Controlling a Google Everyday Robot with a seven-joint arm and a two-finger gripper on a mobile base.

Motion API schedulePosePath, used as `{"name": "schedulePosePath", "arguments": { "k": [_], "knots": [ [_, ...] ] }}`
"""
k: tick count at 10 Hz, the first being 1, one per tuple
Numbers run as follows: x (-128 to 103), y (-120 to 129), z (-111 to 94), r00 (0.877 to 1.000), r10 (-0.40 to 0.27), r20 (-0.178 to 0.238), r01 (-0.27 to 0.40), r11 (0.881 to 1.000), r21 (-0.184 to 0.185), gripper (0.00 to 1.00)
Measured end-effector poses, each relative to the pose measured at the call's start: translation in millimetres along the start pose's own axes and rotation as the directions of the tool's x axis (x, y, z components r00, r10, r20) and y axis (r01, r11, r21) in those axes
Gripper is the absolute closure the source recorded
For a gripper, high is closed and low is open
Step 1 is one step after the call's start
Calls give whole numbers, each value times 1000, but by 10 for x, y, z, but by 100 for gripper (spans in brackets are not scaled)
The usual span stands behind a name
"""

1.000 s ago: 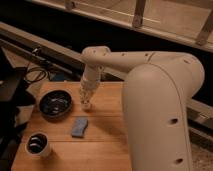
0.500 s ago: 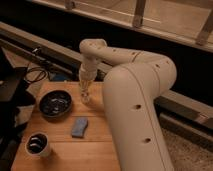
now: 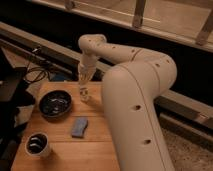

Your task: Knock the bottle over

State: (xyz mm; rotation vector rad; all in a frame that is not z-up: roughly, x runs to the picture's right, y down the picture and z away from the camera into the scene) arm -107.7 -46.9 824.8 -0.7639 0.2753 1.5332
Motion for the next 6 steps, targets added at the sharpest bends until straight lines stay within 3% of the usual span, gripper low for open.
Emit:
{"name": "schedulePosePath", "arguments": {
  "k": [2,6],
  "knots": [
    [-31,-84,-202,999,15,47,-15,1000,-7,100],
    [-140,-59,-368,995,18,97,-17,1000,-7,100]
  ]
}}
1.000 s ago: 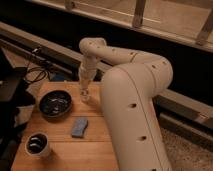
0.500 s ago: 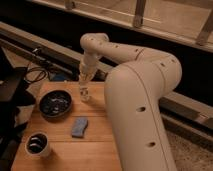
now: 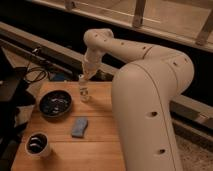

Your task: Knock the bottle over

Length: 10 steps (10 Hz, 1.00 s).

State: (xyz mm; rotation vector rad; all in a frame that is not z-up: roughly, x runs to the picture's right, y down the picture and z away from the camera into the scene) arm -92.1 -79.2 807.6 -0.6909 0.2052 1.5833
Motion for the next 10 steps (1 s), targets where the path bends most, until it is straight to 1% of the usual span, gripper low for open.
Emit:
{"name": "schedulePosePath", "arguments": {
  "k": [2,3,4,6,7,8,9,10],
  "knots": [
    [-137,30,-25,1000,-2,19,2,1000,0,100],
    [-227,30,-7,1000,-7,25,7,1000,-2,100],
    [-322,33,41,1000,-9,30,10,1000,-16,100],
    [-431,-52,195,1000,2,31,0,998,-59,100],
    [-447,-64,314,1000,8,28,-6,996,-90,100],
    [-454,-61,425,1000,8,21,-6,994,-111,100],
    [-441,-44,480,1000,5,13,-4,992,-124,100],
    [-381,3,515,1000,-7,-4,6,990,-140,100]
  ]
}}
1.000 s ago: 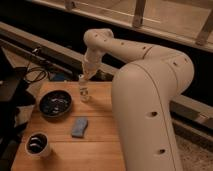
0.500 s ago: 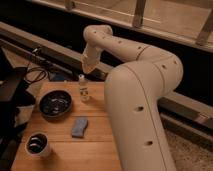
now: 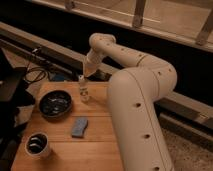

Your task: Knock the bottle over

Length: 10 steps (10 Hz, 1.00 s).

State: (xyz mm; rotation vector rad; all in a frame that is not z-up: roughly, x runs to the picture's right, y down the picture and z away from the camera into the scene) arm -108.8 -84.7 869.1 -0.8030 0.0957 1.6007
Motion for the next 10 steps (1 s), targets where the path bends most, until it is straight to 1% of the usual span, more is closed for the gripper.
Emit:
{"name": "schedulePosePath", "arguments": {
  "k": [2,5,6,7,8,9,10],
  "knots": [
    [231,46,16,999,-19,-43,18,1000,-5,100],
    [705,81,-105,993,-54,-106,55,998,6,100],
    [905,114,-165,989,-72,-133,75,997,16,100],
    [1111,81,-277,985,-78,-153,85,995,41,97],
    [1232,6,-397,983,-79,-163,92,993,72,88],
    [1299,-22,-461,981,-81,-174,98,991,91,82],
    [1347,-32,-498,981,-86,-173,103,990,94,78]
  ]
}}
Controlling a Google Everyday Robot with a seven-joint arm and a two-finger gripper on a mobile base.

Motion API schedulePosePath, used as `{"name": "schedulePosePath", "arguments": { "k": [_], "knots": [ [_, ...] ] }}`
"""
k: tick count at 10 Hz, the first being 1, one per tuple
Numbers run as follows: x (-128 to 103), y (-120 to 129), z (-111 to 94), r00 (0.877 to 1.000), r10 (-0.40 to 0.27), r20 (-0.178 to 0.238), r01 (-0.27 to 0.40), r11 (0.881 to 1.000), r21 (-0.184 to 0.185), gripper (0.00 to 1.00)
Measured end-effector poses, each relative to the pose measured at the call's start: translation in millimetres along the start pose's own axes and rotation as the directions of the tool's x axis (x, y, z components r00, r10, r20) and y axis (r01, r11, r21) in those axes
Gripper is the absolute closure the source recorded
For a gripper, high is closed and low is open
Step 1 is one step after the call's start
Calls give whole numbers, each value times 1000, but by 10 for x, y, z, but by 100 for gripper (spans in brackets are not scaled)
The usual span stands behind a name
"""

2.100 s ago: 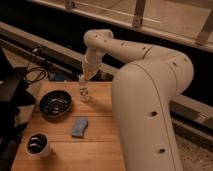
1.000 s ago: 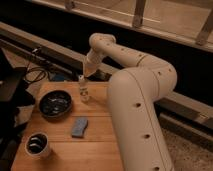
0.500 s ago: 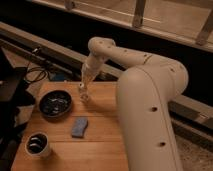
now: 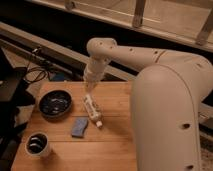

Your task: Knock the bottle over

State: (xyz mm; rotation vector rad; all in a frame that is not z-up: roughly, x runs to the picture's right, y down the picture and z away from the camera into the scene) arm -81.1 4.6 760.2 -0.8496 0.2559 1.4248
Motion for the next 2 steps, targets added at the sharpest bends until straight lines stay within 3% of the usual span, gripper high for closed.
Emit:
{"name": "schedulePosePath", "arguments": {
  "k": [2],
  "knots": [
    [-68,16,1,1000,-1,8,1,1000,-10,88]
  ]
}}
